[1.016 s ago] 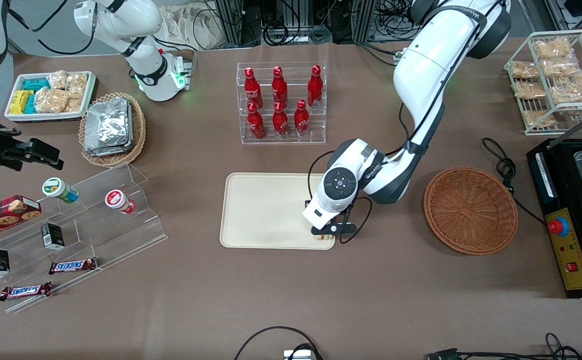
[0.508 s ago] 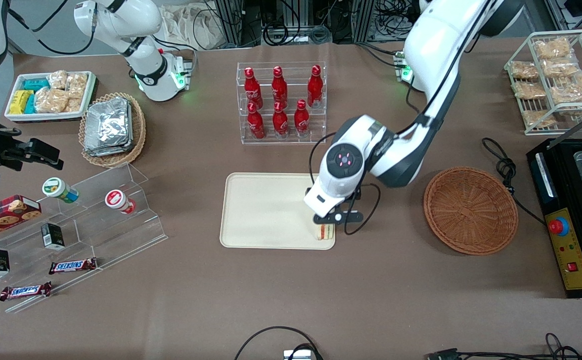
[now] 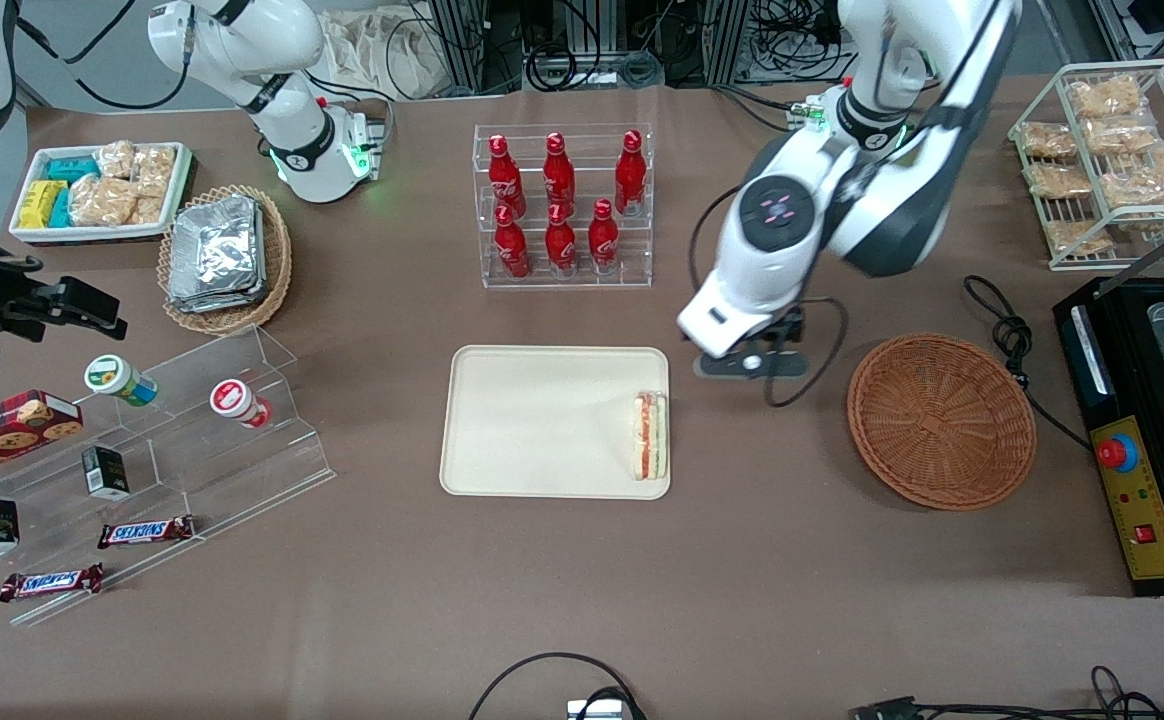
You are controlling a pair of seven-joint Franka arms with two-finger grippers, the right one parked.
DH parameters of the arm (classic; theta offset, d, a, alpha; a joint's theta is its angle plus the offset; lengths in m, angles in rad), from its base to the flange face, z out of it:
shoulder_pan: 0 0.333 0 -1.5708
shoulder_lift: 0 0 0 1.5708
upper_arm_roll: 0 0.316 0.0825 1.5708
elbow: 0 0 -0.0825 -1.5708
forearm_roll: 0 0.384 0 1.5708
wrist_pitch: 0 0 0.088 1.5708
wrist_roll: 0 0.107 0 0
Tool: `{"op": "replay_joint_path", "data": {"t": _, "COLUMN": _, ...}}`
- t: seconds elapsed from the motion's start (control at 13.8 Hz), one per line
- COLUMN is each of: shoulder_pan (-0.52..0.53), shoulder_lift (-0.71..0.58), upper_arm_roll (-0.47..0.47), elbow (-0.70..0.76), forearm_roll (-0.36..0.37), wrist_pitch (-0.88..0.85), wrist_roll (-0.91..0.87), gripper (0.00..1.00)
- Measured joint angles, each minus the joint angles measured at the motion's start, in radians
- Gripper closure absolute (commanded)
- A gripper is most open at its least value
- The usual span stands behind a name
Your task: Place sandwich from basket to tray
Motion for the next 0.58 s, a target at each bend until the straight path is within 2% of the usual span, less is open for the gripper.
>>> {"op": "replay_joint_path", "data": {"t": 0.22, "shoulder_pan": 0.099, "shoulder_lift": -0.067, "upper_arm_roll": 0.009, "elbow": 0.046, "forearm_roll": -0.025, "wrist_pitch": -0.120, "wrist_roll": 0.103, "gripper": 0.00}}
{"op": "replay_joint_path", "data": {"t": 0.58, "shoulder_pan": 0.253, "shoulder_lift": -0.066, "upper_arm_roll": 0.015, "elbow": 0.220, "forearm_roll": -0.042, "wrist_pitch": -0.295, "wrist_roll": 0.208, "gripper": 0.00}}
